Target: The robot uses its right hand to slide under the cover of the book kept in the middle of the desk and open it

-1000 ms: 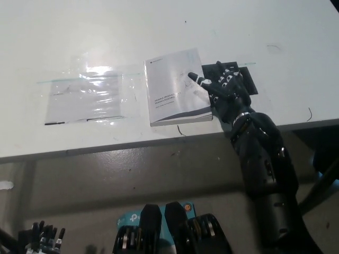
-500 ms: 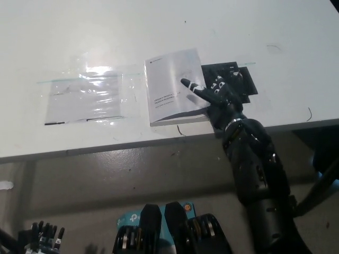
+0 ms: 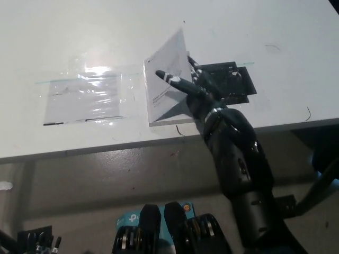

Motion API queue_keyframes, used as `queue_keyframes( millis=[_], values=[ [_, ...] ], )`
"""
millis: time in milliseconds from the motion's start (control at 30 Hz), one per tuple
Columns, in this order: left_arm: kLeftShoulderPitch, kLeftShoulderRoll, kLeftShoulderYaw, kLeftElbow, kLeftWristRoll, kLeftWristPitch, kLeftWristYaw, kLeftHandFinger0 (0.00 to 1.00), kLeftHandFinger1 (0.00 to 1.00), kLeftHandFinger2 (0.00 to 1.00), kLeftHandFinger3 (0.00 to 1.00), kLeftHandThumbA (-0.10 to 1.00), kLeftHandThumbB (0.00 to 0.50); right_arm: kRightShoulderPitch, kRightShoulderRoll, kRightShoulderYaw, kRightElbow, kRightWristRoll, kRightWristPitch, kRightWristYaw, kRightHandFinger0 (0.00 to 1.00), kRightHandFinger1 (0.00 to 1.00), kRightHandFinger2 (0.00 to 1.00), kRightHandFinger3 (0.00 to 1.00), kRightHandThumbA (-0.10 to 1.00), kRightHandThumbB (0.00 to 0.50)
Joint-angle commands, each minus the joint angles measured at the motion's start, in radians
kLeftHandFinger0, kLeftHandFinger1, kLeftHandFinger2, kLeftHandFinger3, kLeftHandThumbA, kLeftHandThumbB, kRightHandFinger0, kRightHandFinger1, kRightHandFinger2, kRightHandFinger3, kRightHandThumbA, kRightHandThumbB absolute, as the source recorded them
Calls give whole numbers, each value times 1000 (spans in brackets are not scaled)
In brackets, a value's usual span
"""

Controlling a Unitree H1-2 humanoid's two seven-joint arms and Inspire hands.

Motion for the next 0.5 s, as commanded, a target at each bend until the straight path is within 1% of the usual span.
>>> queue_keyframes(
  millis=[0, 67, 133, 167, 200, 233, 267, 300, 333, 367, 400, 433, 467],
  values=[
    [0, 8, -6, -26, 8, -5, 30, 618, 771, 743, 709, 936, 237, -101, 32, 25, -30, -21, 9, -6, 1000, 1000, 1000, 1000, 1000, 309],
    [5, 4, -8, -31, 11, -4, 40, 629, 770, 746, 693, 953, 239, -120, 38, 27, -23, -24, 14, -10, 1000, 1000, 1000, 1000, 1000, 329],
    [8, 5, -11, -30, 13, -4, 40, 631, 772, 746, 690, 956, 239, -119, 40, 26, -24, -26, 15, -9, 1000, 1000, 1000, 1000, 1000, 330],
    [19, 8, -21, -29, 17, -3, 12, 670, 795, 778, 754, 989, 229, -125, 40, 35, -26, -29, 17, 3, 1000, 1000, 1000, 1000, 1000, 321],
    [23, 6, -28, -38, 23, 3, 16, 643, 785, 785, 769, 999, 227, -134, 38, 48, -21, -41, 14, 9, 1000, 1000, 1000, 1000, 1000, 324],
    [21, 9, -28, -36, 17, 8, 8, 671, 801, 793, 773, 996, 228, -137, 37, 51, -18, -40, 8, 17, 1000, 1000, 1000, 1000, 1000, 315],
    [21, 9, -28, -35, 16, 8, 7, 674, 803, 794, 773, 996, 227, -137, 36, 52, -18, -40, 8, 17, 1000, 1000, 1000, 1000, 1000, 314],
    [22, 10, -31, -37, 14, 11, 3, 694, 815, 811, 803, 1000, 223, -134, 37, 54, -21, -38, 8, 18, 1000, 1000, 1000, 1000, 1000, 305],
    [24, 11, -33, -40, 10, 14, -5, 702, 819, 819, 817, 1000, 224, -133, 40, 56, -24, -38, 10, 20, 1000, 1000, 1000, 1000, 1000, 305],
    [28, 10, -37, -46, 8, 18, -13, 718, 832, 849, 862, 1000, 221, -128, 43, 61, -24, -41, 10, 21, 1000, 1000, 1000, 1000, 1000, 297],
    [31, 10, -43, -52, 16, 17, -1, 701, 815, 833, 847, 1000, 226, -118, 47, 62, -24, -42, 8, 21, 1000, 1000, 1000, 1000, 1000, 290],
    [31, 12, -46, -48, 19, 17, 9, 710, 801, 823, 841, 997, 227, -93, 50, 66, -22, -45, 1, 23, 1000, 1000, 1000, 1000, 1000, 294],
    [35, 15, -54, -47, 19, 18, -10, 741, 817, 844, 880, 1000, 224, -88, 53, 68, -12, -45, -6, 29, 1000, 1000, 1000, 1000, 1000, 293]
  ],
)
